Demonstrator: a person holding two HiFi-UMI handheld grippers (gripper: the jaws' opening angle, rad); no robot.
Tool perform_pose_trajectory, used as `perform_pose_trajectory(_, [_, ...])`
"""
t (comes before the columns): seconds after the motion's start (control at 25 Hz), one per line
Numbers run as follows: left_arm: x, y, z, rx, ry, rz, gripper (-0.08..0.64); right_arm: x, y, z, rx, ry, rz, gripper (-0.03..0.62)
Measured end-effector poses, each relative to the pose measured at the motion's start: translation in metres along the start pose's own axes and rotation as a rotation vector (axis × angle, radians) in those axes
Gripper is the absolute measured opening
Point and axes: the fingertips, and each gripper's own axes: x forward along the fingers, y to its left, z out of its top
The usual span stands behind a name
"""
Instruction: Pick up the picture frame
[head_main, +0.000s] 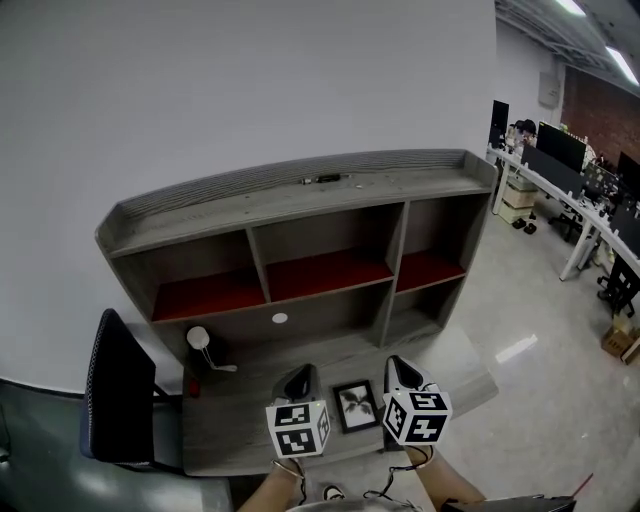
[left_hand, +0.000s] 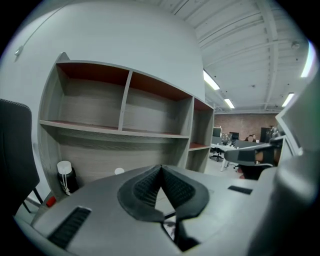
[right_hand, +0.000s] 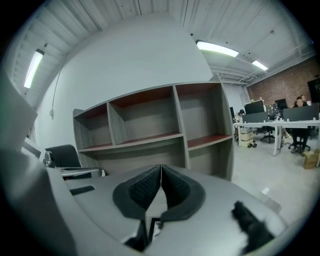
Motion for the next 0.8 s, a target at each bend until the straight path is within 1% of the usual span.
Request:
perform_pose_trajectory(0.32, [0.051, 0.018, 0.010, -0.010, 0.006, -0.026, 0.009, 0.047, -0.008, 0.009, -0.001, 0.012, -0.030, 0.032])
perform_pose_trajectory(0.44, [0.065, 0.024, 0.004, -0.027, 0.023, -0.027, 0.009, 0.058, -0.010, 0.005, -0.005, 0.028, -0.034, 0.032])
perform_pose_trajectory(0.64, [0.074, 0.029, -0.017, -0.057, 0.076, -0.010, 0.009, 0.067, -0.015, -0.015, -0.016, 0.091, -0.028, 0.032])
perform_pose_trajectory(0.8, [0.080, 0.028, -0.018, -0.069, 0.093, 0.013, 0.009, 0.076, -0.018, -0.011, -0.025, 0.108, -0.007, 0.032])
